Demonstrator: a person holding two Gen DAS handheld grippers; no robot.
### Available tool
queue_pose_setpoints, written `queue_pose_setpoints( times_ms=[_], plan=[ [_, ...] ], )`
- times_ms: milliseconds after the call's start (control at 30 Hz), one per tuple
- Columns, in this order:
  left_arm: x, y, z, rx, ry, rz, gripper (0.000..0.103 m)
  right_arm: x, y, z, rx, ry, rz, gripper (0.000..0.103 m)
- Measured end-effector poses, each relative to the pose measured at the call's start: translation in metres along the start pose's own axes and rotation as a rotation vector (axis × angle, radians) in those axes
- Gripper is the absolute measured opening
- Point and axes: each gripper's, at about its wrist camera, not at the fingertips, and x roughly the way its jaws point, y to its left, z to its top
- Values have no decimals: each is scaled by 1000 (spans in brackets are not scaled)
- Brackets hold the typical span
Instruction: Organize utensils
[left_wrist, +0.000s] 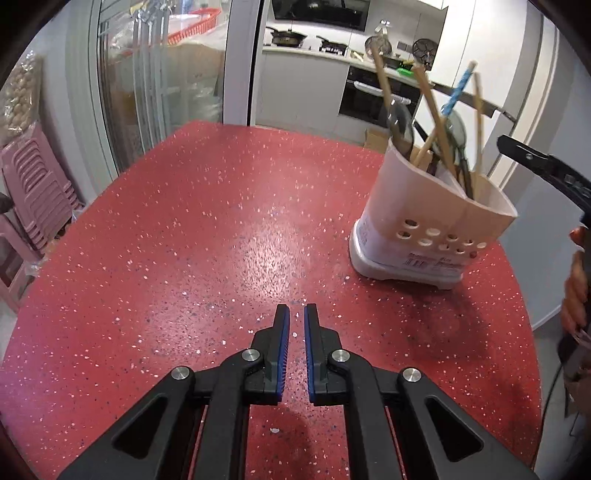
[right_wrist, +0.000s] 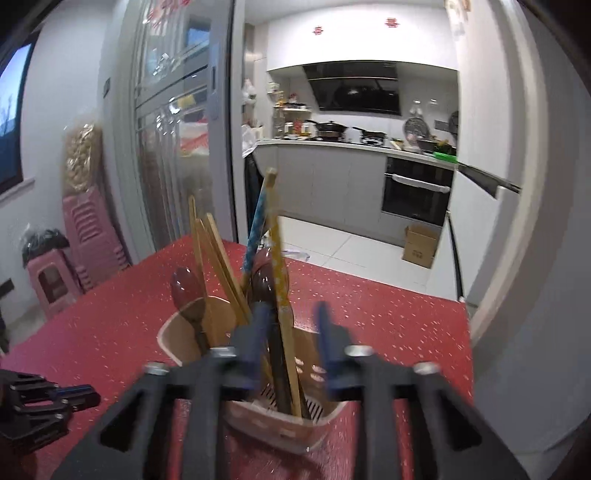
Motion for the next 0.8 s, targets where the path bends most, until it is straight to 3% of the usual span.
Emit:
queue_pose_setpoints(
  times_ms=[100, 267, 300, 333, 400, 500, 567, 633, 800],
  plan=[
    [-14, -2, -3, 5, -22, -18, 34, -28, 2, -7, 61, 14, -3, 64],
    [-32, -4, -17, 24, -38, -43, 34, -59, 11, -55, 189, 146, -5, 68],
    [-35, -4, -23, 32, -36, -44, 52, -64, 14, -68, 209, 176, -22, 69],
    [-36, -4, -27, 32, -34, -43, 103, -67, 17, -78, 219, 195, -33, 69],
    [-41, -4, -39, 33, -43, -27, 103, -76, 22, -101, 234, 227, -65, 70],
    [-44, -10, -53, 74, -56, -27, 103, -84, 27, -125, 257, 258, -106, 83],
    [-50, -13, -62, 84, -80, -17, 103, -91, 29, -138, 273, 247, -154, 85],
    [-54, -15, -70, 97, -93, -32, 103, -96, 31, -146, 277, 228, -189, 102],
    [-64, -17, -79, 112, -120, -2, 103, -109, 34, -158, 286, 140, -236, 103]
  ],
)
